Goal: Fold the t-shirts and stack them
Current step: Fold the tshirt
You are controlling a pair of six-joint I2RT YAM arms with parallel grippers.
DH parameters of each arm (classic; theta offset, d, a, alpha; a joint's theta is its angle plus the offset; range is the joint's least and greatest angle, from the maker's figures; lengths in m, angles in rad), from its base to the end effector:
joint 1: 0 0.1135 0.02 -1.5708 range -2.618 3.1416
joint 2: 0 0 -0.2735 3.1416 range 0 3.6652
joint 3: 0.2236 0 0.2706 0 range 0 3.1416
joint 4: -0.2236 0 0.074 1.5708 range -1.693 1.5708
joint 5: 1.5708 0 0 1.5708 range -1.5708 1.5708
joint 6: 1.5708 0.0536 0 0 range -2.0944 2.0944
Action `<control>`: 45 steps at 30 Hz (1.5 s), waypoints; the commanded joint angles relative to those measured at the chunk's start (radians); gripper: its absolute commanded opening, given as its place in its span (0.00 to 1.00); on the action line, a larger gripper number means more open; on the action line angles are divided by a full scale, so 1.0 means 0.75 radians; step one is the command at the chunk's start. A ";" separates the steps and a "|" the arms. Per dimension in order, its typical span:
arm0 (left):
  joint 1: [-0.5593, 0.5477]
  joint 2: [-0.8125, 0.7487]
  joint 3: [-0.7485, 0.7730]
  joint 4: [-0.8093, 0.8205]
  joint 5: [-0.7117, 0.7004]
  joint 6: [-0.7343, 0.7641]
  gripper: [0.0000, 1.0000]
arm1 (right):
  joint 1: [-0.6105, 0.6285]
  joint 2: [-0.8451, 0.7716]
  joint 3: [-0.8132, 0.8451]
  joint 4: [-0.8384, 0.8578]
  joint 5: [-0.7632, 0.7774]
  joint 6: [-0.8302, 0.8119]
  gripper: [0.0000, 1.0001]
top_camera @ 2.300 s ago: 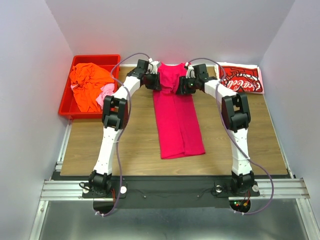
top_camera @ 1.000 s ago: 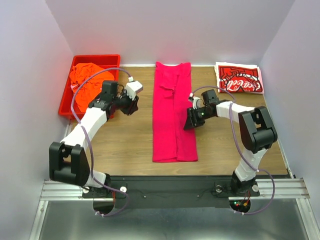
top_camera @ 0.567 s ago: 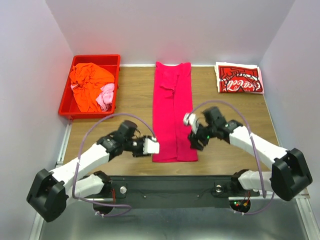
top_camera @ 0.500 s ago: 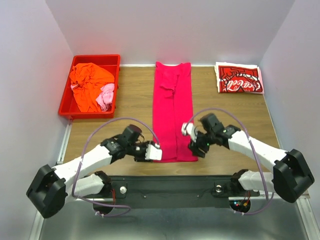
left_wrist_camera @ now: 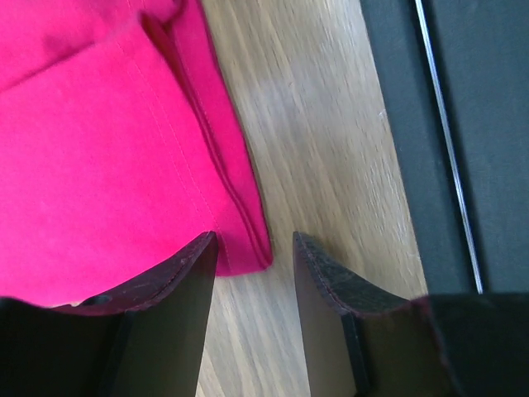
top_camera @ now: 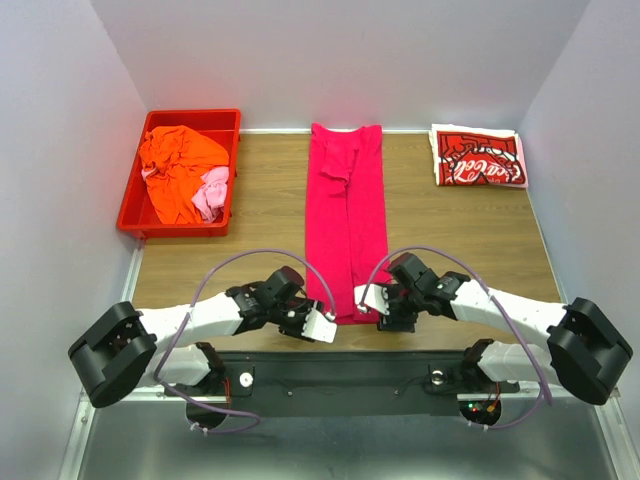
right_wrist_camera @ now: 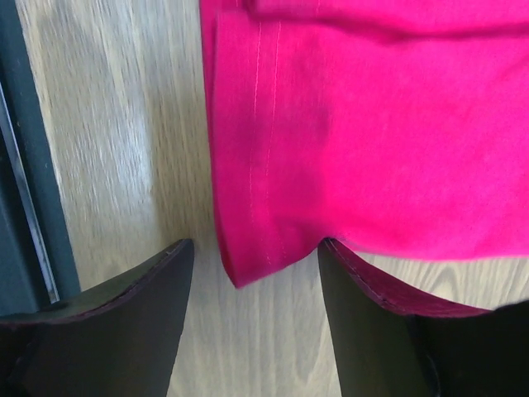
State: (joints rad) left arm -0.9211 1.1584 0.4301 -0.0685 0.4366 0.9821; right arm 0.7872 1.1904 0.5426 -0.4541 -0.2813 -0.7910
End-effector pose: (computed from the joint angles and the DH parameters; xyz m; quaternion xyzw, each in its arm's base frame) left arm 0.1229 -0.1992 0.1456 0.7837 0.4581 -0.1892 0.3744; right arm 0.1460 0.1676 0.1441 -0.7064 0.6553 0.1359 0.2303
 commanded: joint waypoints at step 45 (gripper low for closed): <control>-0.001 0.194 0.128 -0.072 -0.102 -0.021 0.00 | 0.059 -0.243 -0.042 0.027 0.003 -0.066 0.75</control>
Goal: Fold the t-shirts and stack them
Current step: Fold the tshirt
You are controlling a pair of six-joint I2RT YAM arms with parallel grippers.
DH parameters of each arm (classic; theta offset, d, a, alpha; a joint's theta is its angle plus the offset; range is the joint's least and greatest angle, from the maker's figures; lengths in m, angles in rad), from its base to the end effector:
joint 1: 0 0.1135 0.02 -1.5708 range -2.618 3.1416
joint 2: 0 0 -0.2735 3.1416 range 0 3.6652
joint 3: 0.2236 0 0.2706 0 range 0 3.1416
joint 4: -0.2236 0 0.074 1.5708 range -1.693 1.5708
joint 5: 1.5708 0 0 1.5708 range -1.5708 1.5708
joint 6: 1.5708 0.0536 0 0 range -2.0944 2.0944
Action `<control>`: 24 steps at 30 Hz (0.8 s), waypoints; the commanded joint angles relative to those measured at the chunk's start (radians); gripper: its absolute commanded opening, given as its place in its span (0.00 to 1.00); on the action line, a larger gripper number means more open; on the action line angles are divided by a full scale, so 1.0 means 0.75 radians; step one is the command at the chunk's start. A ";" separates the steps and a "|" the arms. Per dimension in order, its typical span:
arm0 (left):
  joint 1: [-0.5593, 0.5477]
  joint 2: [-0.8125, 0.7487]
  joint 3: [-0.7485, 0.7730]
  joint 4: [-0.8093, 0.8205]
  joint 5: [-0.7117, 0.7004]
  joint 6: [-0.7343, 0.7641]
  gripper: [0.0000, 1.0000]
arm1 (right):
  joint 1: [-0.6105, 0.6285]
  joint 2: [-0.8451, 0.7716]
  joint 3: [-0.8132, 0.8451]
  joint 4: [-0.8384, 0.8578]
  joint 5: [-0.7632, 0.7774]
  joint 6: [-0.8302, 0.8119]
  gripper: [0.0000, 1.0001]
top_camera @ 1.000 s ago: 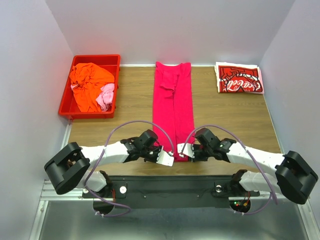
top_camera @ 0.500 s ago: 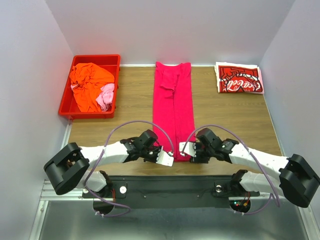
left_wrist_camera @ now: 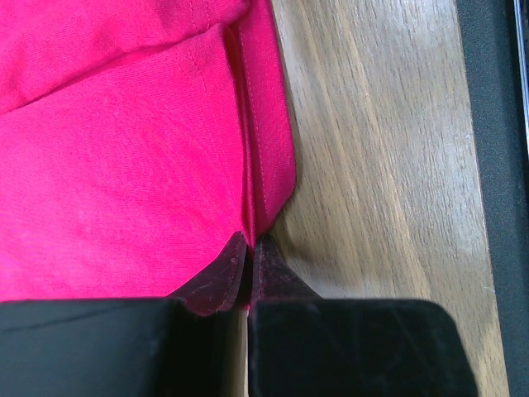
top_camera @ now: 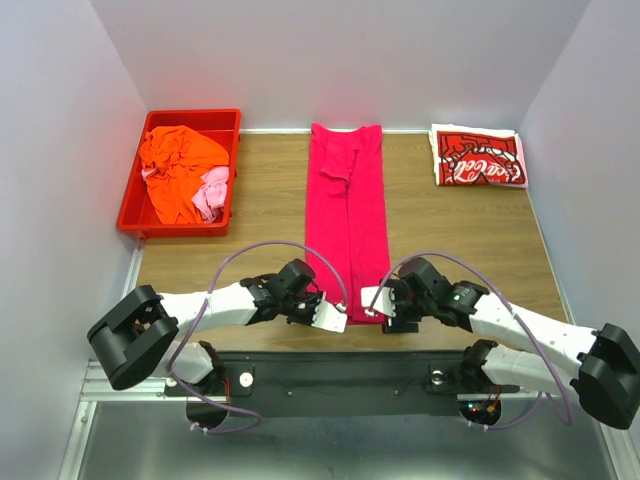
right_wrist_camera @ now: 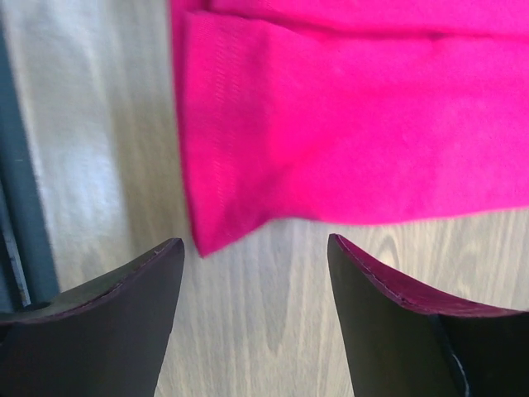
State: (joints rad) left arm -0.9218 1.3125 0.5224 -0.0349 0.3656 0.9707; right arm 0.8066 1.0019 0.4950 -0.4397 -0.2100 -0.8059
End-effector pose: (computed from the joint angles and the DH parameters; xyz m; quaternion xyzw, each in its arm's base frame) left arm 0.1435 -0.2208 0.1416 0.7816 0.4817 -0.1605 0.3623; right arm 0.1347 0.1567 0.1657 -0.7053 0.6319 0.0998 0.3053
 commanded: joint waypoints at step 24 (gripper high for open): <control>0.000 -0.054 0.031 -0.191 0.026 -0.012 0.00 | 0.111 0.217 0.006 0.079 0.094 0.031 0.01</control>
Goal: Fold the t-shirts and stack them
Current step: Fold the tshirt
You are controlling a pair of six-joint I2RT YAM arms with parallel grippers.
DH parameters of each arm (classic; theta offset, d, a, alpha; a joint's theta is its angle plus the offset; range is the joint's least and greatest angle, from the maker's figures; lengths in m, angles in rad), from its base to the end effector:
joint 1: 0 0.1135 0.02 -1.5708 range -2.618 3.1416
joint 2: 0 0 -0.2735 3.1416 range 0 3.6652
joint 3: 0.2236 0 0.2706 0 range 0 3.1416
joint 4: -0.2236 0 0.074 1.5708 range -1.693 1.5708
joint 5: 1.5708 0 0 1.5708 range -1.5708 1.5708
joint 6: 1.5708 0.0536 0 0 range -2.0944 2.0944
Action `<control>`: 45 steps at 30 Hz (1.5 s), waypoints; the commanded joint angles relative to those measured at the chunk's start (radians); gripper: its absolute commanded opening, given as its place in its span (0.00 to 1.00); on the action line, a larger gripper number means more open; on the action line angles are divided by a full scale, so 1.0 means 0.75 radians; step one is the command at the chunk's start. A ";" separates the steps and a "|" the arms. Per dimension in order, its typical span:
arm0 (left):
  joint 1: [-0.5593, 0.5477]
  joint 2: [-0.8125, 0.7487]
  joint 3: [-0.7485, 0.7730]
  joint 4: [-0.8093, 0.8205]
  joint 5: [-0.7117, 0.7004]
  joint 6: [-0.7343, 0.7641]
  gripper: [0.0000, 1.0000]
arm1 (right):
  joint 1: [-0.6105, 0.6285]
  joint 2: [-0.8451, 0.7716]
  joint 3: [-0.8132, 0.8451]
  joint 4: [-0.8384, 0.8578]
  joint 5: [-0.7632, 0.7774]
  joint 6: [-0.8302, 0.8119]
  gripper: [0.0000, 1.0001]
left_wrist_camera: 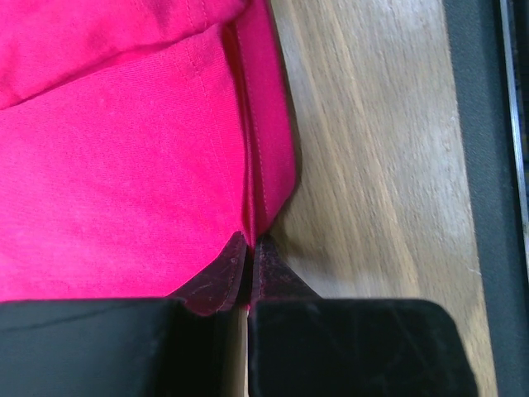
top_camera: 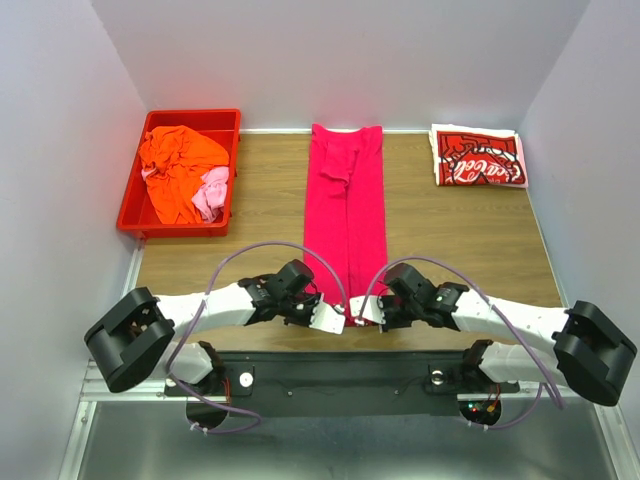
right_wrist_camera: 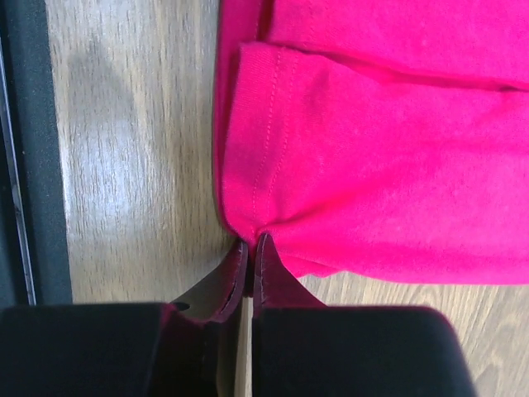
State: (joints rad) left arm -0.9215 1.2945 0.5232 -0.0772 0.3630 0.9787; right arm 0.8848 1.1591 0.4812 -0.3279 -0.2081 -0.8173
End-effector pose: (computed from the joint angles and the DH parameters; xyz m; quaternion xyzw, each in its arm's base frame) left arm 0.1411 -0.2174 0.1426 0.7856 0.4833 -0.1589 0.3522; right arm 0.1317 0.1783 0.1386 -0.7373 0.6079 0.1090 0.2737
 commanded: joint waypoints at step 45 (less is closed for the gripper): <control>0.611 0.472 1.006 -0.433 0.283 0.262 0.00 | -0.603 0.536 0.966 -0.313 -0.160 -0.285 0.01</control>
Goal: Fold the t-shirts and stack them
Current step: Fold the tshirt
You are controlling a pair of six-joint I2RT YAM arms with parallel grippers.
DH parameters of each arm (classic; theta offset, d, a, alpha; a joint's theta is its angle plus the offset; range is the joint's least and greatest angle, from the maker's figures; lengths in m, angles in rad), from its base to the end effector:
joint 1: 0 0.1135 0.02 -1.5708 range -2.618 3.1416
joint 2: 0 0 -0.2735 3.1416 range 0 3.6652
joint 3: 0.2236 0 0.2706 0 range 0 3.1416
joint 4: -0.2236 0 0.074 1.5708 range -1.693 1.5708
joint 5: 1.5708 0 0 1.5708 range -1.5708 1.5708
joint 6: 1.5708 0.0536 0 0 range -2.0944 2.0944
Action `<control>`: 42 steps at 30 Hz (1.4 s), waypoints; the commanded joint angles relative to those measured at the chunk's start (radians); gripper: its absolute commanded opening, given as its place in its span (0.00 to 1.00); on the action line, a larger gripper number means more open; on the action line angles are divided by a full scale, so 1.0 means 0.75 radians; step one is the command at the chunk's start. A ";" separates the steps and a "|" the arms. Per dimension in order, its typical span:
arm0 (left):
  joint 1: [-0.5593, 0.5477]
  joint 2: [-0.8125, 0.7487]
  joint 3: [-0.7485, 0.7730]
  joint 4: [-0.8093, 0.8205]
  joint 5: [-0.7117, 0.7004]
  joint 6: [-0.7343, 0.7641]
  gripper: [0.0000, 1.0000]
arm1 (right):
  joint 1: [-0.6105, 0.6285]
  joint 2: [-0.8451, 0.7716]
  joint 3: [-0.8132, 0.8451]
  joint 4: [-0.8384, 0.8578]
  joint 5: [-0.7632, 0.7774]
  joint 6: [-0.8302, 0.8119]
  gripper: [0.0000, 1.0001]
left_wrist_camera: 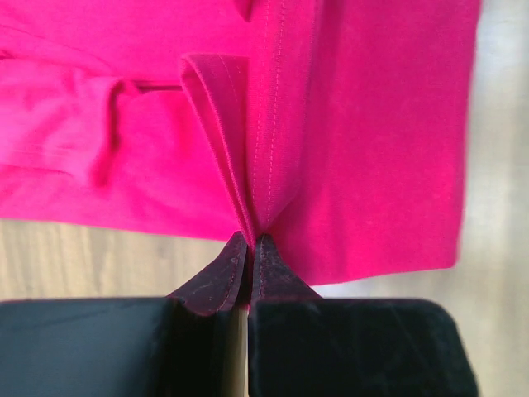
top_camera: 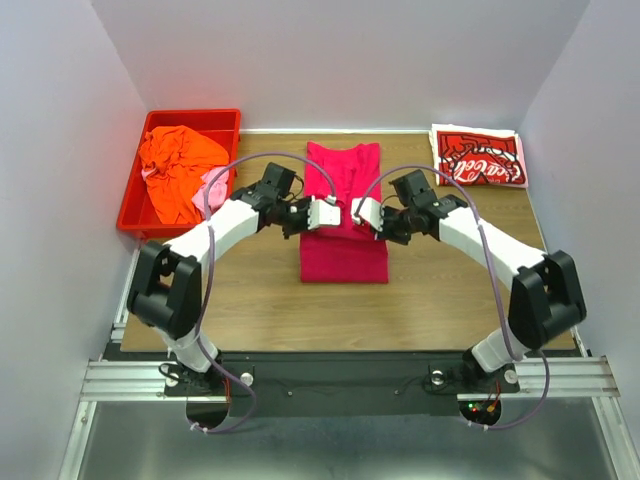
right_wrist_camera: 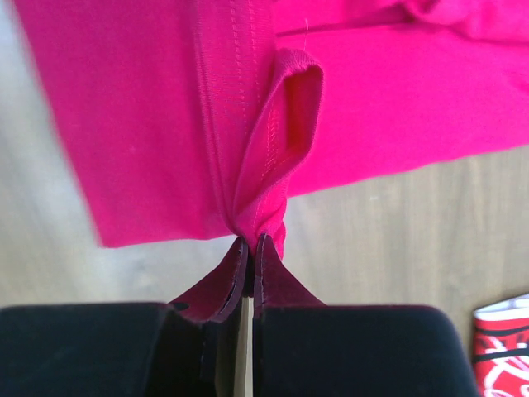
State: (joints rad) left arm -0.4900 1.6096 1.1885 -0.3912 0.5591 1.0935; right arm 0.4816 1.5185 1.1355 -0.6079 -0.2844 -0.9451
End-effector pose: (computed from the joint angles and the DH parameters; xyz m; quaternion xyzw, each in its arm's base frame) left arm 0.3202 -0.2030 0.2470 0.7071 0.5546 -0.1390 0.4159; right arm 0.2958 0.1716 0.2387 -0.6514 0.6908 0.0672 0.3066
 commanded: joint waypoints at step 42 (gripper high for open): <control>0.069 -0.211 -0.300 0.239 -0.019 -0.094 0.48 | 0.090 -0.108 -0.147 0.095 -0.003 0.233 0.52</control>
State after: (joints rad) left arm -0.3859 1.5059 1.0836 -0.2565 0.5472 1.0252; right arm 0.4789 1.4441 1.1267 -0.5415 -0.2993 -0.8028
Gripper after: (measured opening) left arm 0.430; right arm 0.506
